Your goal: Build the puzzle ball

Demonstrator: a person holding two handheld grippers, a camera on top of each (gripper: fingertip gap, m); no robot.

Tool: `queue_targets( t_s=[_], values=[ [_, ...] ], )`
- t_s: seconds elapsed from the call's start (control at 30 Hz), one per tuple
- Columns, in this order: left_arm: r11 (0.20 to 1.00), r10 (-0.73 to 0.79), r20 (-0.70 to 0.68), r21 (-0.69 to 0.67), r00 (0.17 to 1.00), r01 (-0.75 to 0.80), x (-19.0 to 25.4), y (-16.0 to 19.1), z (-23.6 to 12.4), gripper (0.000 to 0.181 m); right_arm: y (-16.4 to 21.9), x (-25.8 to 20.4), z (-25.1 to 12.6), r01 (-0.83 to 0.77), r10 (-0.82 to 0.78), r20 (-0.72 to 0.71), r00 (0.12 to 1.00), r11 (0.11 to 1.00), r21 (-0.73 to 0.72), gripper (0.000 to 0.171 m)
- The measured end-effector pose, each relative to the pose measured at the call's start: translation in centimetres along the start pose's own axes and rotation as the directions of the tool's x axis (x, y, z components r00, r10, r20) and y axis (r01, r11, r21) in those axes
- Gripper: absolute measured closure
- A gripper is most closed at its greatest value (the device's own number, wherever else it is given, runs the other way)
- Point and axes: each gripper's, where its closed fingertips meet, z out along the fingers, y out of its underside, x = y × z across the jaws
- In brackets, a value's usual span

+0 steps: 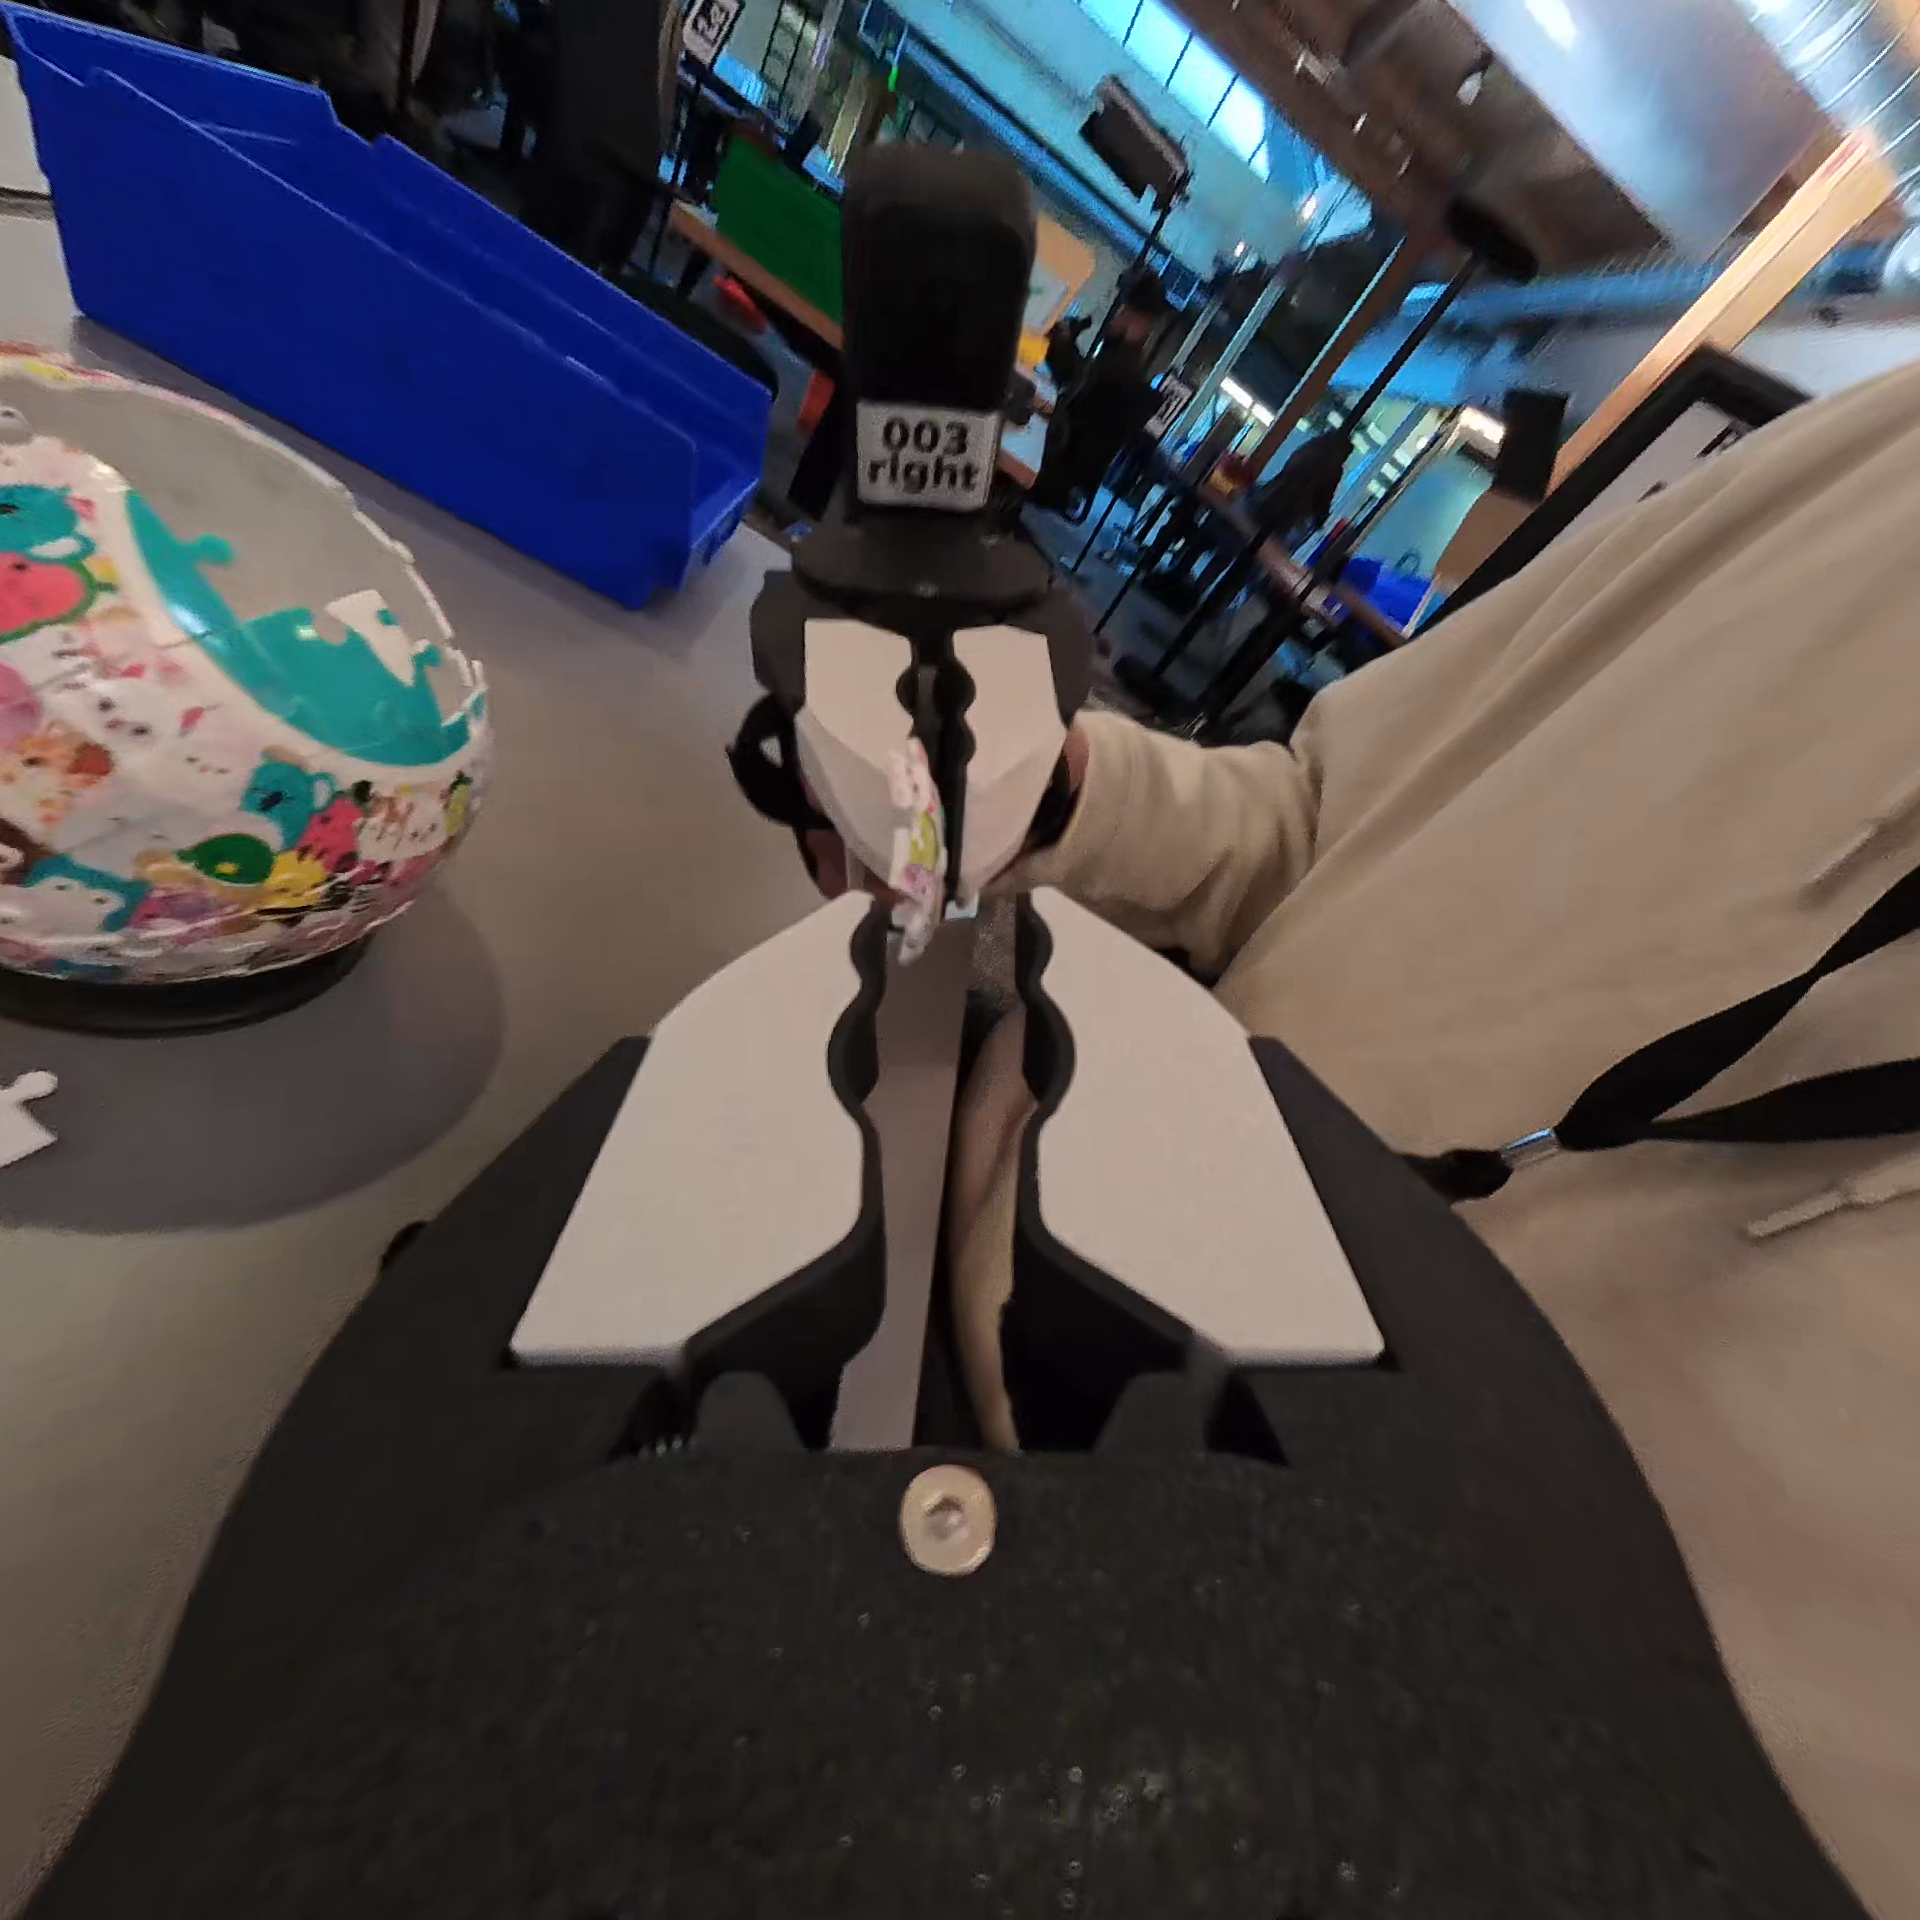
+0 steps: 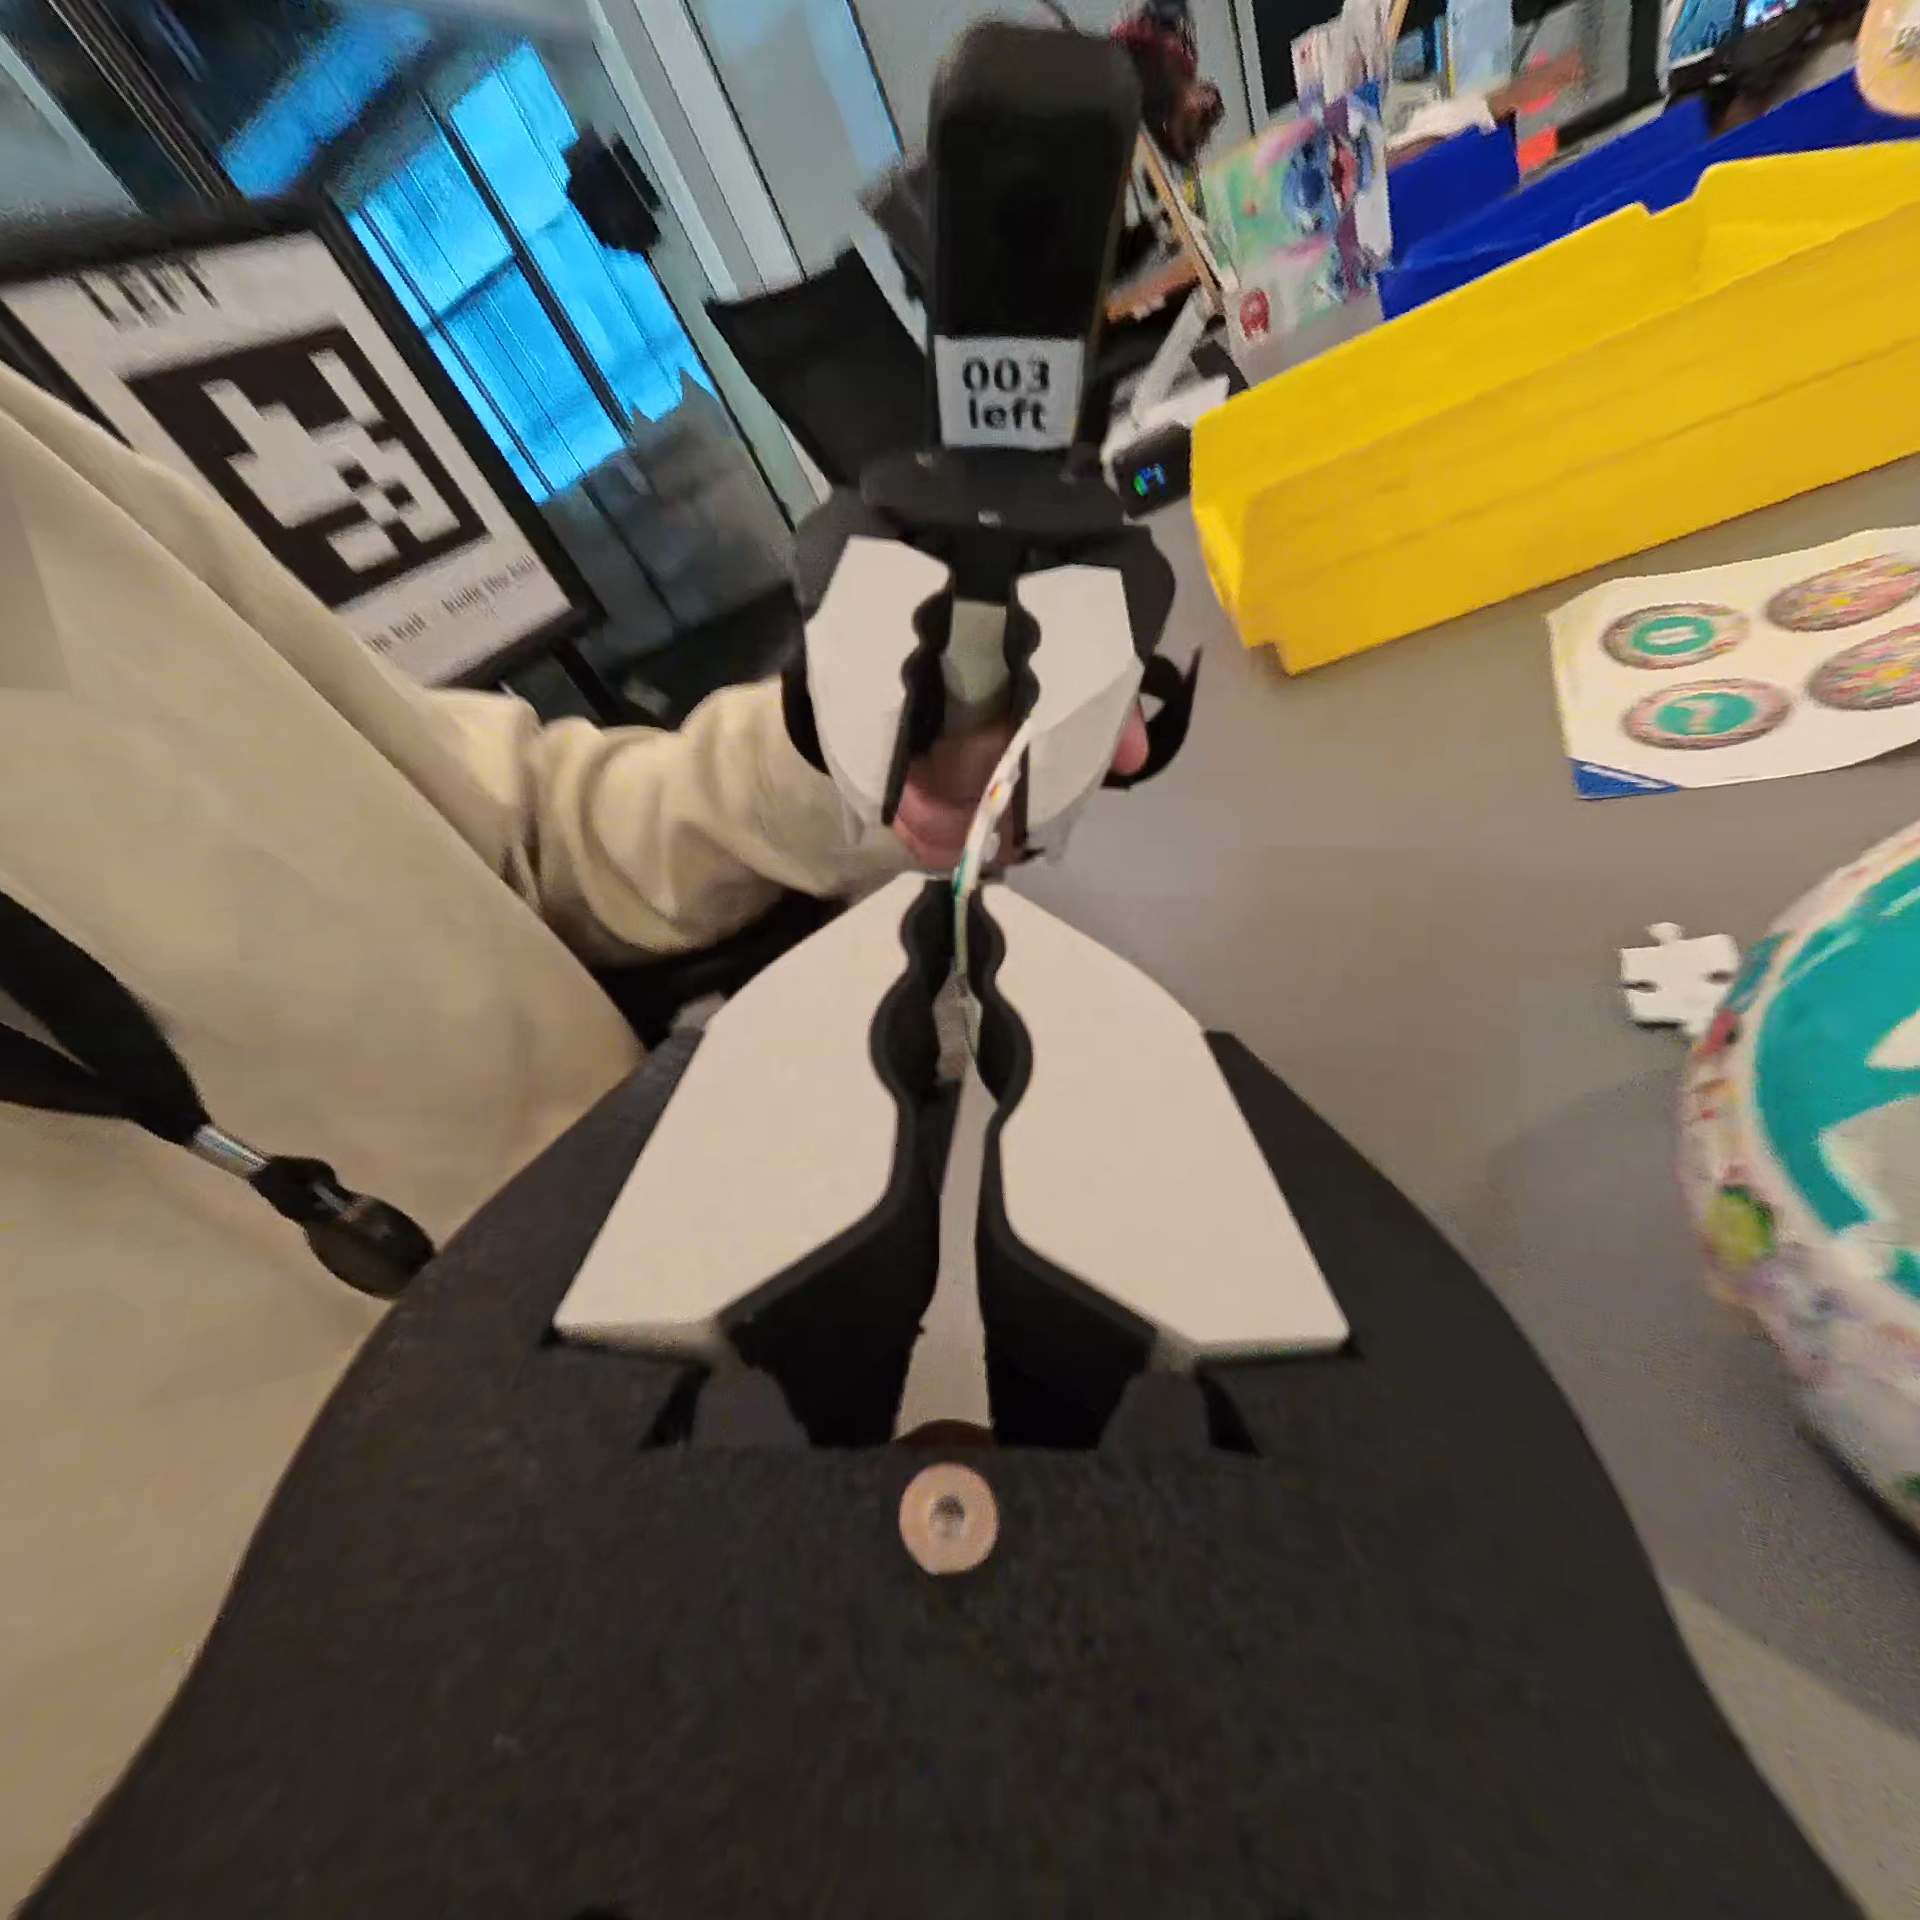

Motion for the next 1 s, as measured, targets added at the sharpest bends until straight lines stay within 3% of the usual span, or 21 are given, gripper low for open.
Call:
queue_targets(
  t_s=[0.1,0.4,0.6,0.8,1.0],
  values=[
    [0.999,-0.031,-0.023,-0.007,0.999,0.031,0.2,0.7,0.8,0.175,0.2,-0.7,0.1,-0.056,0.053,0.053,0.997,0.997,0.061,0.168],
    [0.994,-0.106,-0.101,0.024,0.989,0.109,0.5,1.0,1.9,0.180,1.0,-0.8,-1.1,-0.065,0.059,0.086,0.995,0.995,0.070,0.165],
    [0.960,-0.194,-0.102,0.185,0.976,0.210,-0.4,-0.2,0.9,0.180,1.3,1.5,-5.4,0.084,-0.067,-0.137,0.988,0.989,0.118,0.153],
    [0.975,-0.136,-0.069,0.168,0.988,0.145,-0.8,-0.1,-0.4,0.180,0.3,1.2,-6.4,0.104,-0.065,-0.157,0.985,0.961,0.255,0.156],
    [0.978,-0.178,-0.107,0.094,0.978,0.188,-1.2,2.0,0.4,0.180,1.9,0.8,-5.5,0.177,-0.150,-0.191,0.970,0.975,0.132,0.158]
  ],
)
